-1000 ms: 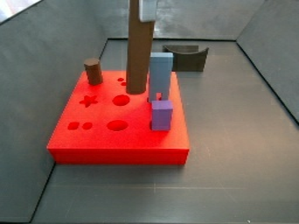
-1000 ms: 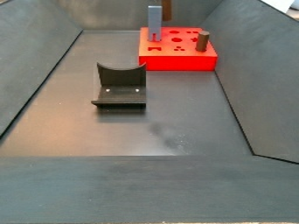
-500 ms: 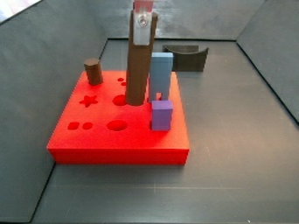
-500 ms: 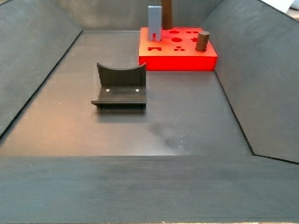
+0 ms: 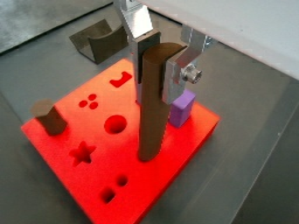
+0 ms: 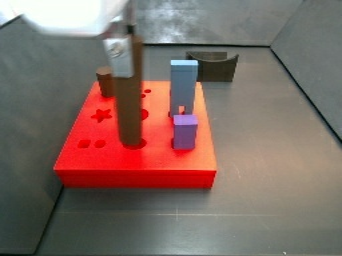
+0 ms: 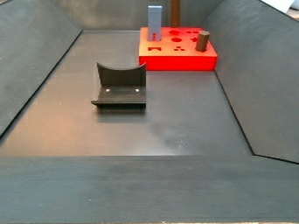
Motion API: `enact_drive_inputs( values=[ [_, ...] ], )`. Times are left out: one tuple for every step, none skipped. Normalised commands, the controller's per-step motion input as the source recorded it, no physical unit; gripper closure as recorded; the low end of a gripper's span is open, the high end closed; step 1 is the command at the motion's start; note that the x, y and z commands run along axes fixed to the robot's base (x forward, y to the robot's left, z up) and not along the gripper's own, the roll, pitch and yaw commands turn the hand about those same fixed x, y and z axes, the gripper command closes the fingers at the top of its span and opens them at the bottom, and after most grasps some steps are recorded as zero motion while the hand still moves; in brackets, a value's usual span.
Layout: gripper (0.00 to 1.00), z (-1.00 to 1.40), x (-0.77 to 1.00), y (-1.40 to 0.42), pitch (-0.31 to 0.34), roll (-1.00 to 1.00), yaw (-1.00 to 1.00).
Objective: Pick up the oval object. Move up. Place the oval object on the fixture. Regrasp the oval object. Move to above the board. Insert the oval object.
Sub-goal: Insert the oval object.
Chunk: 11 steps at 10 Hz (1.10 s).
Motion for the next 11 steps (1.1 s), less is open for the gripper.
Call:
enact_drive_inputs(
  values=[
    [1.0,-0.2,-0.02,0.0,-0.089,-0.07,-0.05],
    [1.0,-0.22,0.0,0.0,-0.076,-0.09,0.0],
    [1.0,-0.11,0.34,0.0,-0.007,-0.1,-0.07],
    [1.0,-0.07,0.29,0.1,0.0,-0.03,-0.05],
    [1.0,-0.03,0.16,0.15,0.0,-0.03,-0.01],
    [1.0,-0.02,0.13,0.22,0.0,-0.08,0.0],
    [1.0,-0.09,0.0,0.23,0.0,-0.1,0.0],
    [1.0,-0.21,-0.2,0.06,-0.036,-0.05,0.0],
    [1.0,-0.26,-0.16,0.0,-0.041,-0.13,0.0],
    [1.0,-0.19,-0.04,-0.03,-0.05,-0.21,0.0],
    [1.0,-0.19,-0.07,-0.02,-0.067,-0.23,0.0]
  ],
)
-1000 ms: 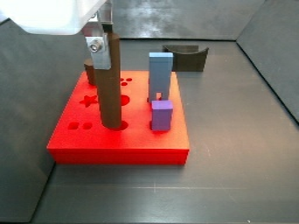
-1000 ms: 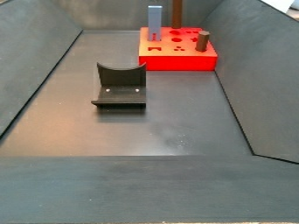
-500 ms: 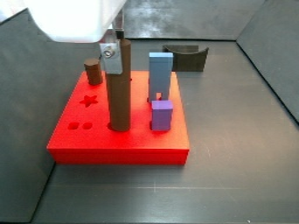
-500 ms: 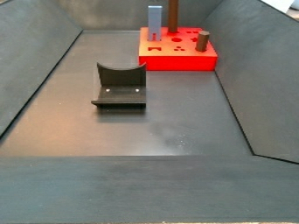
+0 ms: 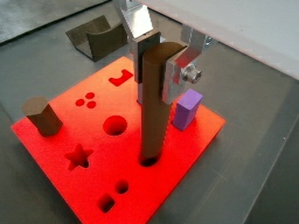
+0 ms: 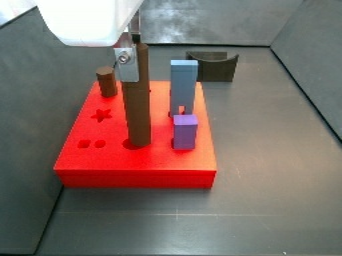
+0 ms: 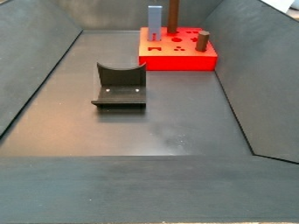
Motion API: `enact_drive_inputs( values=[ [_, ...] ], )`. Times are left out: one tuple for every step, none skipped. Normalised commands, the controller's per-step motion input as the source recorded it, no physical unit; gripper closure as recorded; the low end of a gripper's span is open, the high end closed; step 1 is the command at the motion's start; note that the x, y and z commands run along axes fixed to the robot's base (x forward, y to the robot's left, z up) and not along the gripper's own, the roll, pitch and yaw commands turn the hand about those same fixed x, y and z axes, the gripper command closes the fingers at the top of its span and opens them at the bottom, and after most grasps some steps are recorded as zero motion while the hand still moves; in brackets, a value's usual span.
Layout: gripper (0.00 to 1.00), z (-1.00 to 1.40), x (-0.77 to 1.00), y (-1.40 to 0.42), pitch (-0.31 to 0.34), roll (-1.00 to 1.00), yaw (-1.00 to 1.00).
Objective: Pick up the oval object. Move up. Place the oval object on the fixture. Regrasp the oval object. Move to above the board. Insert the oval object.
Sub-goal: Insert the oval object.
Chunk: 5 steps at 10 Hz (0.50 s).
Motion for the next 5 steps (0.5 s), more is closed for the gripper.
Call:
enact_drive_inputs(
  values=[
    [1.0,-0.15,-0.07,0.0,-0.027,-0.13,0.0],
    [1.0,-0.09,-0.11,-0.03,-0.011,-0.08,0.0],
    [1.0,-0.07,-0.09,-0.01,0.0,-0.03,0.0],
    [1.0,-0.07,-0.19,-0.01,0.0,0.02,0.0],
    [1.0,-0.06,-0.22,-0.13,0.003,0.09,0.0]
  ],
)
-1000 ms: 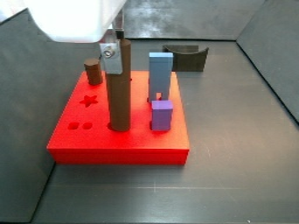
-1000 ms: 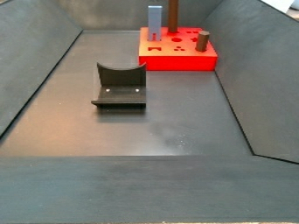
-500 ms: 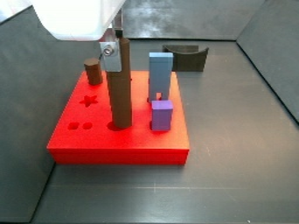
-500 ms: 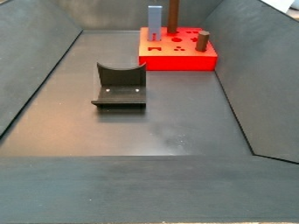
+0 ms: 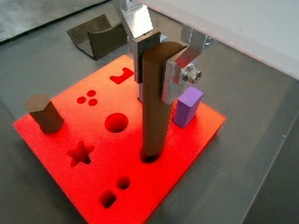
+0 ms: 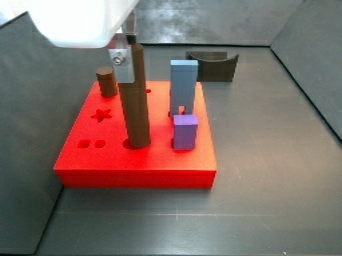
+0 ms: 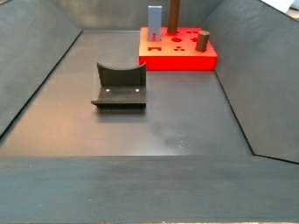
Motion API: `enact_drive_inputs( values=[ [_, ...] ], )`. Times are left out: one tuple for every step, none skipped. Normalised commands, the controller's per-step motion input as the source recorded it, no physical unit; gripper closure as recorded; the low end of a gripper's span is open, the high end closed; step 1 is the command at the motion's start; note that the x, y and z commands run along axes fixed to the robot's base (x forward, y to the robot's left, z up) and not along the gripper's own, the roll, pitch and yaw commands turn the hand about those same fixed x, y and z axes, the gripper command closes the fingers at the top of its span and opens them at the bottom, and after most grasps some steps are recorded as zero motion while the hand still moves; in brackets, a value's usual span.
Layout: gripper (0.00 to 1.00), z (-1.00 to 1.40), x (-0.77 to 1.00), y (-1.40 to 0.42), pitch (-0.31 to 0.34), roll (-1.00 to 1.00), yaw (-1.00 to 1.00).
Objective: Pick up the oval object. Move up. Place the oval object on the fixture. Regrasp the oval object. Move to above the board. Insert the oval object.
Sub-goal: Insert the oval object.
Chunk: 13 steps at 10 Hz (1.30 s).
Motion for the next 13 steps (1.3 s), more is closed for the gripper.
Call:
enact_drive_inputs(
  values=[
    [1.0,-0.13,-0.13,-0.14,0.03,0.03,0.0],
    [1.0,-0.18,-0.07,-0.11,0.046,0.0,0.0],
    [1.0,-0.27,-0.04,-0.03,0.051,0.03,0.0],
    [1.0,-0.34,0.0,0.0,0.069,0.04,0.0],
    [1.0,-0.39,0.0,0.03,0.07,0.03,0.0],
    [1.0,-0.38,0.0,0.07,0.074,0.03,0.0],
    [1.0,-0.36,0.0,0.09,0.066,0.03,0.0],
    [1.0,-0.35,0.0,0.14,0.074,0.04,0.0],
    [1.0,-0.31,0.0,0.17,0.071,0.05,0.0],
    [1.0,-0.45,0.0,0.09,0.06,0.04,0.0],
    [1.0,-0.62,0.01,0.0,0.089,0.06,0.0],
    [1.0,-0.63,0.11,0.0,0.127,0.03,0.0],
    [1.0,-0.53,0.13,0.0,0.137,0.01,0.0]
  ],
)
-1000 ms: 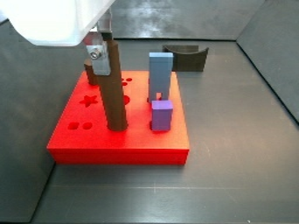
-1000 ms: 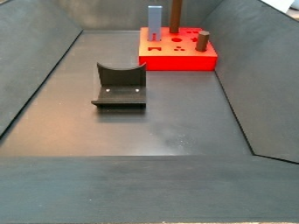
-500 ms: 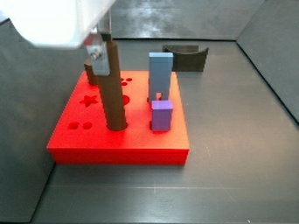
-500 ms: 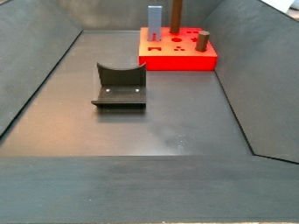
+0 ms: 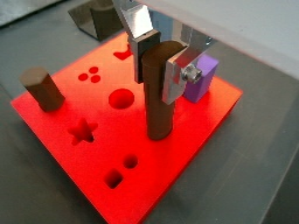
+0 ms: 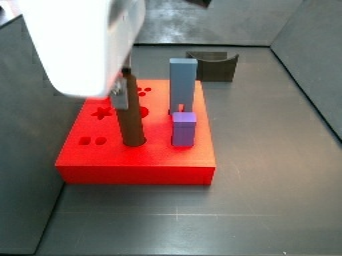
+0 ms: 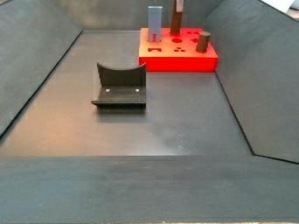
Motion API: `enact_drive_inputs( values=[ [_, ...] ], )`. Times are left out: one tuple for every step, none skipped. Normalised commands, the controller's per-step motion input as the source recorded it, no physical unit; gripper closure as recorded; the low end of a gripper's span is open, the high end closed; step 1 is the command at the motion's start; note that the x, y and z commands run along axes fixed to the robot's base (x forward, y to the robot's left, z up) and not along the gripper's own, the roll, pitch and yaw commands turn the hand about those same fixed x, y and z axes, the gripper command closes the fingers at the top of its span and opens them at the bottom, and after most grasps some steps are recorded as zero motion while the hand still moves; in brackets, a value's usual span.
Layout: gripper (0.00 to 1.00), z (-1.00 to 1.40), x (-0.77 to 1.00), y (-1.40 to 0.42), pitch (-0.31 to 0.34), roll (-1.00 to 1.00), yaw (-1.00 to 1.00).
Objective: Pick up the oval object. Move up. Place the oval object on the fixture. Regrasp the oval object. Move to above the board. Insert the oval object.
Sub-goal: Insert the oval object.
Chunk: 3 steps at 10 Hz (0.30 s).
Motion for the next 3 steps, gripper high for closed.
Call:
enact_drive_inputs(
  values=[
    [1.0,-0.15,0.0,-0.03,0.076,0.0,0.0],
    [1.0,0.0,0.0,0.0,0.0,0.02,0.0],
    [1.0,0.0,0.0,0.0,0.0,0.0,0.0]
  ],
)
